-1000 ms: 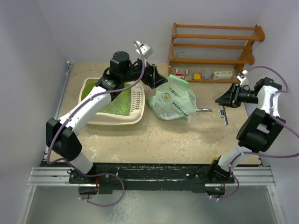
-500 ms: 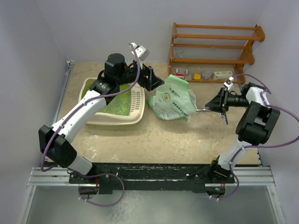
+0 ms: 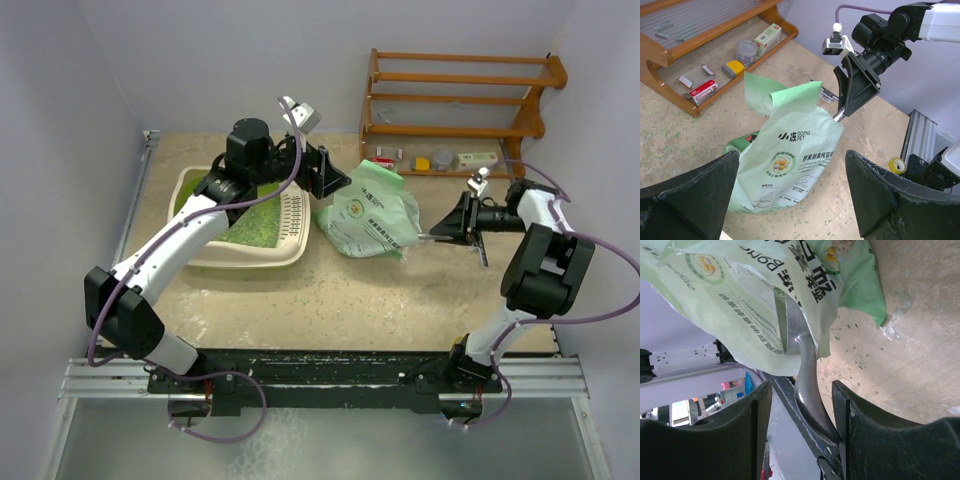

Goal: Fill the litter box with clean litter
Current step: Pick up the spatula from the cat litter bag.

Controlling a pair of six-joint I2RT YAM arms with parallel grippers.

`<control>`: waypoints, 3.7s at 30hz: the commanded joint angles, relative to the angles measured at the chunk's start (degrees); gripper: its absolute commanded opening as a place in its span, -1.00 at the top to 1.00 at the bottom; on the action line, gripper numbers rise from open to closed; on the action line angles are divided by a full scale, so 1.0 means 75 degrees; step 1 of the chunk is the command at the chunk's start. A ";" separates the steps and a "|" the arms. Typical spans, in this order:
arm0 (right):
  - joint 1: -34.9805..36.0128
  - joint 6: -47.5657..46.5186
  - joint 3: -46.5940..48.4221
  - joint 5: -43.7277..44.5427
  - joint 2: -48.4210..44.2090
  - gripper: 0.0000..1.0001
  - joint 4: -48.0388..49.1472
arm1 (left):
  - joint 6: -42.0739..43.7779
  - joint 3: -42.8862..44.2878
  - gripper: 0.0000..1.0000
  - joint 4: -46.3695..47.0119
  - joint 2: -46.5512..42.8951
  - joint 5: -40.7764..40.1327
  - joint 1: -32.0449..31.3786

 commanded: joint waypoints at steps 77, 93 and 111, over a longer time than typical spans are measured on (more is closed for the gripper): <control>0.0847 0.1193 -0.0990 0.1130 -0.1690 0.21 0.0494 | 0.0080 -0.0610 -0.74 0.0061 -0.0831 -0.0273 -0.0318; 0.0836 0.1909 -0.0368 0.2698 -0.1546 1.00 0.1559 | -0.0188 -0.0679 -0.75 0.0362 -0.0736 -0.0109 -0.0380; 0.0838 0.2601 0.0782 0.1346 -0.1000 1.00 0.2429 | -0.0170 -0.0724 -0.75 0.0337 -0.0664 -0.0105 -0.0404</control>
